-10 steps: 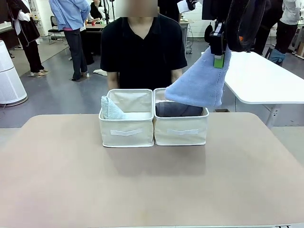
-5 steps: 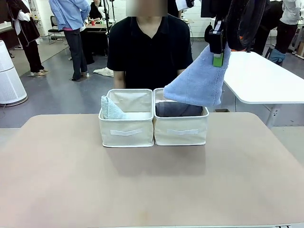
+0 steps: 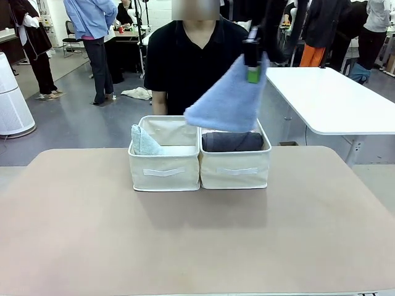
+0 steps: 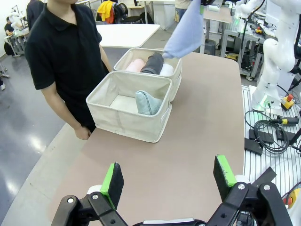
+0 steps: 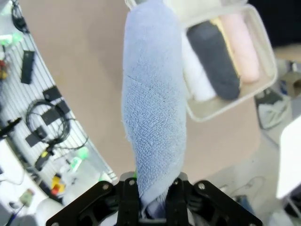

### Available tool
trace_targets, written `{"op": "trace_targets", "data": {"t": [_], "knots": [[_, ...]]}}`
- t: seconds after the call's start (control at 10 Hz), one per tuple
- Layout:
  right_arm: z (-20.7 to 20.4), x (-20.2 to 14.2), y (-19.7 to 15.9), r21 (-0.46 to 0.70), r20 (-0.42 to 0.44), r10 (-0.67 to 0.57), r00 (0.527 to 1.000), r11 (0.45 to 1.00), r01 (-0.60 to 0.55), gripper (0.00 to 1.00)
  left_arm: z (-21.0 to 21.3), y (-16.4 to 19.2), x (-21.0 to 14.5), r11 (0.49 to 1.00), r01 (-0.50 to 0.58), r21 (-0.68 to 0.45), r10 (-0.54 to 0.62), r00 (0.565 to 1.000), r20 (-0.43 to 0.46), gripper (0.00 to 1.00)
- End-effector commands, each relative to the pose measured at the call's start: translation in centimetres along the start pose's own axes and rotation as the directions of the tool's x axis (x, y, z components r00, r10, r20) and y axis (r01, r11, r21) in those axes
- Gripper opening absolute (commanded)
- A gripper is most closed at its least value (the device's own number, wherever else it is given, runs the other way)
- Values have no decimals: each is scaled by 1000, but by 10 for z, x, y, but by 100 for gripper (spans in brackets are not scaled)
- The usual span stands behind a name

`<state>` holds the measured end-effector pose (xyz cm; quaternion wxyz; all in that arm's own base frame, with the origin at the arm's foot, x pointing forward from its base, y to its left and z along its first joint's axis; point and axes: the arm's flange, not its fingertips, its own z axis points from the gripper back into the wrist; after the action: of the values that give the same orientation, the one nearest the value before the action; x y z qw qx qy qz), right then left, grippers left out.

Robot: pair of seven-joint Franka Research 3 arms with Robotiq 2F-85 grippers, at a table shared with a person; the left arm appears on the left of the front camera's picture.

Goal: Sort the towels based on their folding style.
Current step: Pick up another triangle-folded towel from the table and place it in the left Fabric basket.

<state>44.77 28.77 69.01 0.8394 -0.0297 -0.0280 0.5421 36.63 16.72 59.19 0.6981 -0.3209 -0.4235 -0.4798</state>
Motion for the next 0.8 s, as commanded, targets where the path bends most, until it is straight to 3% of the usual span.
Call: {"op": "trace_targets", "data": {"t": [0.0,0.3,0.7], "knots": [[6,47,-32,-4,43,51,998,999,-51,17,1,0,0,1000,13,2,-13,1000,24,100],[-23,107,-52,-16,45,181,982,983,-181,17,1,0,0,1000,13,2,-13,1000,24,100],[-61,157,-74,-16,34,305,952,952,-305,17,1,0,0,1000,13,2,-13,1000,24,100]]}}
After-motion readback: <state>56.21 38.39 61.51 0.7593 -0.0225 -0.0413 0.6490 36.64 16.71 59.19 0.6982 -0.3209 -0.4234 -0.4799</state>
